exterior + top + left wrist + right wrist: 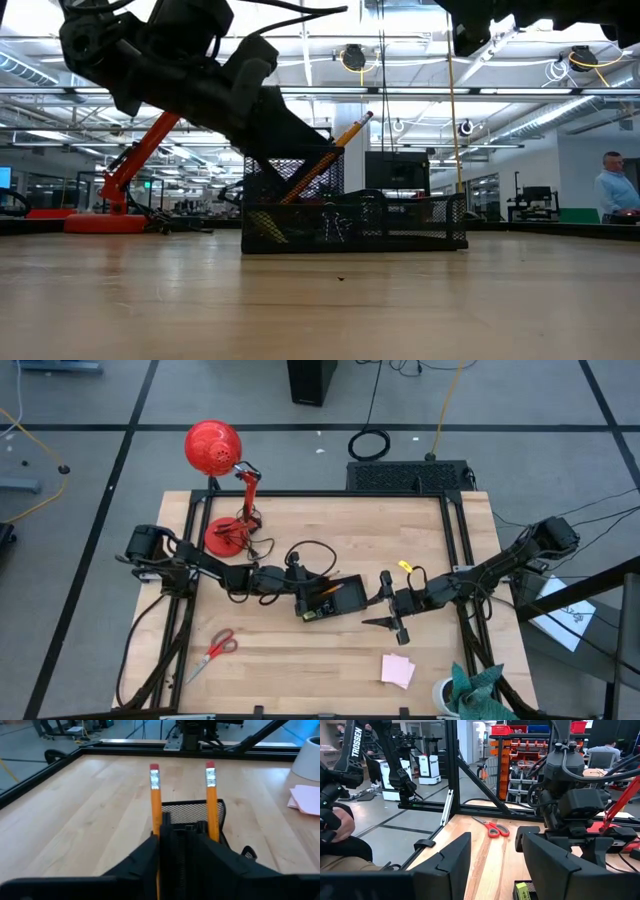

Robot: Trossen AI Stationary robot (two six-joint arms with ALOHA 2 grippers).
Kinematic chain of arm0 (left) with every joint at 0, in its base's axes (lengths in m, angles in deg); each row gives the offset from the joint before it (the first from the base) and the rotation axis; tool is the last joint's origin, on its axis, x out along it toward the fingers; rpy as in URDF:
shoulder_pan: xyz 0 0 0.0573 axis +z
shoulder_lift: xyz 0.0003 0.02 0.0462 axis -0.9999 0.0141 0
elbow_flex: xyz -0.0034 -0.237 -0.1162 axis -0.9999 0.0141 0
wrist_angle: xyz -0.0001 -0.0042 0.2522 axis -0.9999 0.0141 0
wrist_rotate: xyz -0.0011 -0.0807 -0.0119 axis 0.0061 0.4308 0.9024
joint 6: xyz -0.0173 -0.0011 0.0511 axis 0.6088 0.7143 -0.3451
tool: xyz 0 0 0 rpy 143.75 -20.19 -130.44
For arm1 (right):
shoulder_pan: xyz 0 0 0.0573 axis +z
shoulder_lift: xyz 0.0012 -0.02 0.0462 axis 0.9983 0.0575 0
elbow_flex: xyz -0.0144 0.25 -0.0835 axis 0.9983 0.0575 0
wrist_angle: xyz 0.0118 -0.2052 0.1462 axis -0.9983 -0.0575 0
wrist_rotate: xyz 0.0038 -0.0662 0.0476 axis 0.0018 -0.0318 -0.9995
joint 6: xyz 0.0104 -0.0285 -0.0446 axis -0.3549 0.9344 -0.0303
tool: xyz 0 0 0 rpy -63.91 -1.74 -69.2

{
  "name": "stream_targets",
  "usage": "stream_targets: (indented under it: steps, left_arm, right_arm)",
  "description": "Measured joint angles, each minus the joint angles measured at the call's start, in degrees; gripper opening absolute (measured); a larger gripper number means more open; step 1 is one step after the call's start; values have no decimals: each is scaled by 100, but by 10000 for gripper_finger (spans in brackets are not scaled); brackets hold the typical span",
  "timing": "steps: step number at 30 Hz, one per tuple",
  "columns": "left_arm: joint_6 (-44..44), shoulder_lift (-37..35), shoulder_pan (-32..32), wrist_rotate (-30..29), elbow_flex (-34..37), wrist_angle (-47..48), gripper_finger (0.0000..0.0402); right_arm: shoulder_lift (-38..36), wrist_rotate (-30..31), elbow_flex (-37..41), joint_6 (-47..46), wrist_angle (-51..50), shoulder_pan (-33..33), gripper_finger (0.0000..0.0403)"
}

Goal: Pick and place office supplies into organizer
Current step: Put the scissors into the desk organizer

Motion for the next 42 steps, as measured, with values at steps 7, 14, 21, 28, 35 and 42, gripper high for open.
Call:
stream_targets:
  steps: [7,14,21,28,35,42]
  left_arm:
    - [-334,-12,-42,52,15,-312,195]
    - [-494,-293,-75,46,-30,-191,200]
    - [-595,-432,-106,-5,-74,-281,200]
    - [-1131,-1295,-579,41,-113,433,200]
    - [746,-2405,-1294,78,-1163,5531,200]
    - [2490,-2418,-2570,262,-1307,7953,200]
  right_arm:
    - [0,-1,-2,0,-6,0,169]
    - [0,-1,-2,-18,-81,0,168]
    - [0,-2,-2,-39,-92,0,169]
    - [0,-33,-2,-39,-87,0,169]
    - [2,-42,-2,-56,-245,9,165]
    - [0,-37,-2,-144,-256,9,162]
